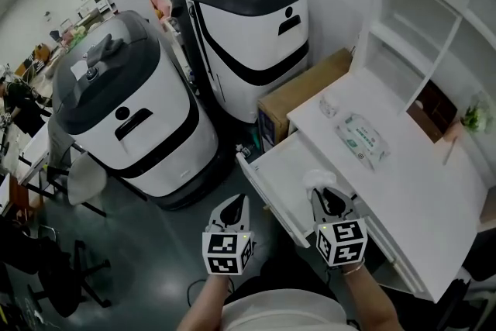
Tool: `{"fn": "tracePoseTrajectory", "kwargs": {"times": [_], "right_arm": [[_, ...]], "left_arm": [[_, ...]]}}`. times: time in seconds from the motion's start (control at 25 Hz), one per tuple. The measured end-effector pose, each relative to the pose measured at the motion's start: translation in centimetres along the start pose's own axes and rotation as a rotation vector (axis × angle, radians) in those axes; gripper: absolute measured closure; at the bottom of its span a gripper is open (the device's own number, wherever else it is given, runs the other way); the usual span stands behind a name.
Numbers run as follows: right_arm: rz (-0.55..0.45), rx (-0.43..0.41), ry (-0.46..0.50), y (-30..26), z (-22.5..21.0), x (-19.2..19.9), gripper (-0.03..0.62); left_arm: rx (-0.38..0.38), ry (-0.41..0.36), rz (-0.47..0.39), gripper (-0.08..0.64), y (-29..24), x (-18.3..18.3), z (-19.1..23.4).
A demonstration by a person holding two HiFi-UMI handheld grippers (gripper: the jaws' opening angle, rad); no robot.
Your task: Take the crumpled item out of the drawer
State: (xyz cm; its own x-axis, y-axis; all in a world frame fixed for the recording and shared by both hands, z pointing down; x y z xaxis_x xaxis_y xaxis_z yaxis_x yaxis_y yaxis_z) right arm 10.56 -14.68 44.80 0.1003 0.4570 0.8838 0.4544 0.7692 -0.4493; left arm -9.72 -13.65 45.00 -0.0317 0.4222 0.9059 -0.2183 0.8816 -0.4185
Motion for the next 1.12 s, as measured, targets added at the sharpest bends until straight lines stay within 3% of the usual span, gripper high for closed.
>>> {"fn": "tracePoseTrajectory", "kwargs": {"times": [0.52,1.12], "right_arm": [[-0.075,0.023,-0.019,2.7,1.5,-1.2,0.528],[-0.09,0.033,-0.027,3.4,2.2,-1.5,0.534]], "left_arm": [[0.029,-0.017,-0.026,0.569,1.0,-0.3,-0.1],[0.034,-0.01,-0.038,0.569,1.2,-0.4,0.8]]}}
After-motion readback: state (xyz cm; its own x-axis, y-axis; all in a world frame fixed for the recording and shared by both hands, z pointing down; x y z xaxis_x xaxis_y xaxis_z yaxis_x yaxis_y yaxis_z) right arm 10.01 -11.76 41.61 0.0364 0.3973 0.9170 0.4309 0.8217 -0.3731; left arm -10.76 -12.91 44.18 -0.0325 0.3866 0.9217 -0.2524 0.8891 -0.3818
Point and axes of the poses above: the fingertips, and each gripper's own axes: y backward along the fingers, z to its left, x out of its underside, the point moved 3 cm from there along y, backward along the fingers, and after that the axes turned 6 degrees about -x, right-handed, at the moved point
